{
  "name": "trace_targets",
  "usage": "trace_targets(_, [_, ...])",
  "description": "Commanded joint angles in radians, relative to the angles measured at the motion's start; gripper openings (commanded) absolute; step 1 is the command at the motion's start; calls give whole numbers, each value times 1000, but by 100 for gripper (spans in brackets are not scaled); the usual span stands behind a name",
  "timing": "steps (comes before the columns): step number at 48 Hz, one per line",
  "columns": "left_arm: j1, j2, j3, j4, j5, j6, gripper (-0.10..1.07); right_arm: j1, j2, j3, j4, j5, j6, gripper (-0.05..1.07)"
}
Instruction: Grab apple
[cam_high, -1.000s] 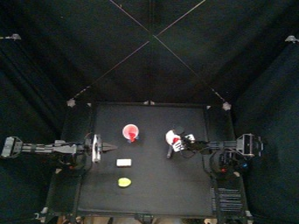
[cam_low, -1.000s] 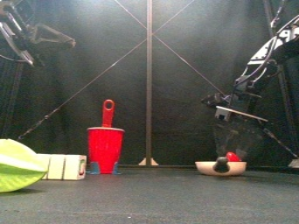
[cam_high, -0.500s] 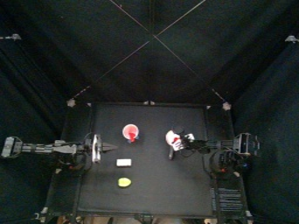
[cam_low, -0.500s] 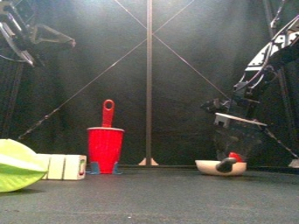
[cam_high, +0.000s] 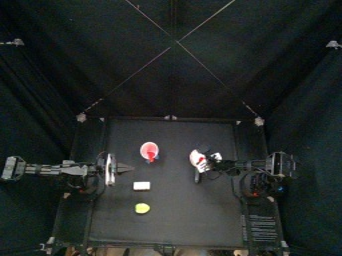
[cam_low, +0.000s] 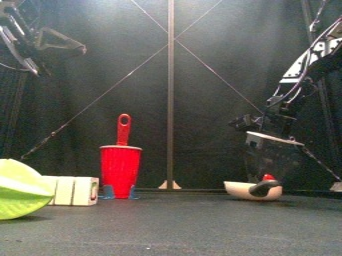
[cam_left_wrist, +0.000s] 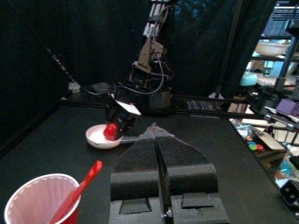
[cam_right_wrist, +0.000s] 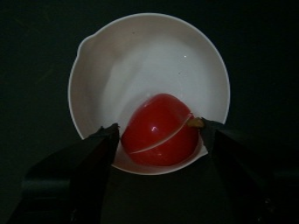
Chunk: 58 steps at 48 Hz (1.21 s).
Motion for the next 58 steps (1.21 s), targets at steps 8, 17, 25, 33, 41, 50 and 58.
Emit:
trace_targets(8, [3, 6, -14, 0, -9, 0, -3, 2, -9, -17, -3, -3, 0, 100])
trace_targets(17, [2, 6, -14, 0, -9, 0, -3, 2, -9, -20, -5, -2, 0, 100])
trace_targets(25, [2, 6, -14, 0, -9, 0, -3, 2, -9, -25, -3, -3, -2, 93])
trace_targets(33, [2, 6, -14, 0, -9, 0, -3, 2, -3, -28, -3, -2, 0, 79])
trace_targets(41, [2, 6, -14, 0, -9, 0, -3, 2, -3, -37, -2, -2, -5, 71])
trace_targets(50, [2, 6, -14, 0, -9, 0, -3, 3, -20, -60, -5, 2, -12, 71])
trace_targets(58, [3, 6, -12, 0, -9, 0, -3, 5, -46, -63, -14, 3, -11, 71])
